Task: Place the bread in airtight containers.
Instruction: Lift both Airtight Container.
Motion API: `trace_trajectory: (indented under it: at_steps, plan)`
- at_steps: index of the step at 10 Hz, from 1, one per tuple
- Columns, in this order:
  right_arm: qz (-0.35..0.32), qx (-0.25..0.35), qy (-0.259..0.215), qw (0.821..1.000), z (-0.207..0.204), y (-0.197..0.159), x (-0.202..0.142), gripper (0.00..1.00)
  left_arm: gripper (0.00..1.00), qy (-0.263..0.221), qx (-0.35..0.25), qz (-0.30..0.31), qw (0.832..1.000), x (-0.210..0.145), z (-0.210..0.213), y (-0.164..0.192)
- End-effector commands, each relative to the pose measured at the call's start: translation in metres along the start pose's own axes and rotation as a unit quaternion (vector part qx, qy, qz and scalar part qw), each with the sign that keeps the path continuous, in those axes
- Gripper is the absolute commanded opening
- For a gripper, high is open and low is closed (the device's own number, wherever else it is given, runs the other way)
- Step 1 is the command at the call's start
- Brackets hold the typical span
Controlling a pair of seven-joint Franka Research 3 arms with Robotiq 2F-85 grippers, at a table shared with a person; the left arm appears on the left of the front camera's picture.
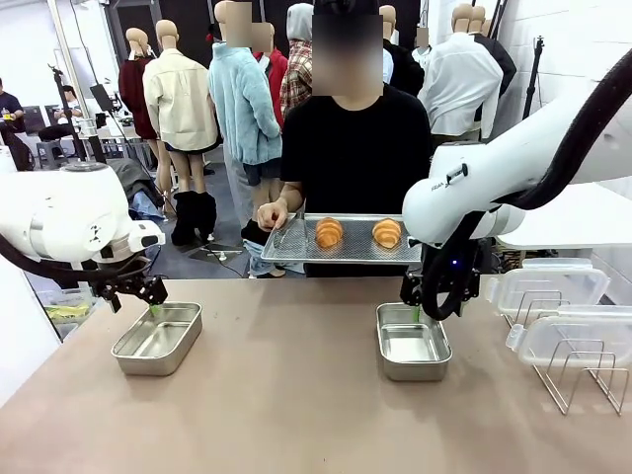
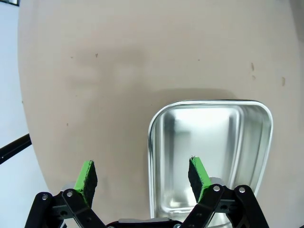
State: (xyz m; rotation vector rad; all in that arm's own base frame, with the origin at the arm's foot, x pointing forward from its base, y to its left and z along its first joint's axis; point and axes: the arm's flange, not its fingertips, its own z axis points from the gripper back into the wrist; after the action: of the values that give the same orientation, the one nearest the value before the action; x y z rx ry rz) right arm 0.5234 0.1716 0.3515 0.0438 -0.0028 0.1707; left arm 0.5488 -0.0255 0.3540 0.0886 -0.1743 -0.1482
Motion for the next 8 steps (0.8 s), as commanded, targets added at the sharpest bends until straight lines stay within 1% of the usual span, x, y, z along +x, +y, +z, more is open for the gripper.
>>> trace_trajectory:
  at_steps: [1, 2, 4, 7, 8]
  plan:
    - [0.001, 0.016, 0.012, 1.0, -0.015, 0.006, 0.004, 1.0, 1.0, -0.002, -0.002, 0.02, 1.0, 0.007, -0.015, 0.004]
    - [-0.002, 0.017, 0.013, 1.0, -0.023, 0.004, 0.002, 1.0, 1.0, 0.004, -0.001, 0.014, 1.0, 0.007, -0.023, 0.004]
    - [-0.007, 0.028, 0.009, 1.0, -0.032, 0.001, 0.002, 1.0, 1.0, 0.014, -0.007, 0.022, 1.0, 0.009, -0.035, 0.006]
    - [-0.01, 0.032, 0.016, 0.999, -0.042, 0.003, 0.003, 1.0, 1.0, 0.02, -0.009, 0.02, 1.0, 0.007, -0.036, 0.007]
    - [-0.013, 0.028, 0.01, 0.999, -0.04, 0.003, 0.001, 1.0, 0.96, 0.021, -0.007, 0.016, 1.0, 0.007, -0.035, 0.006]
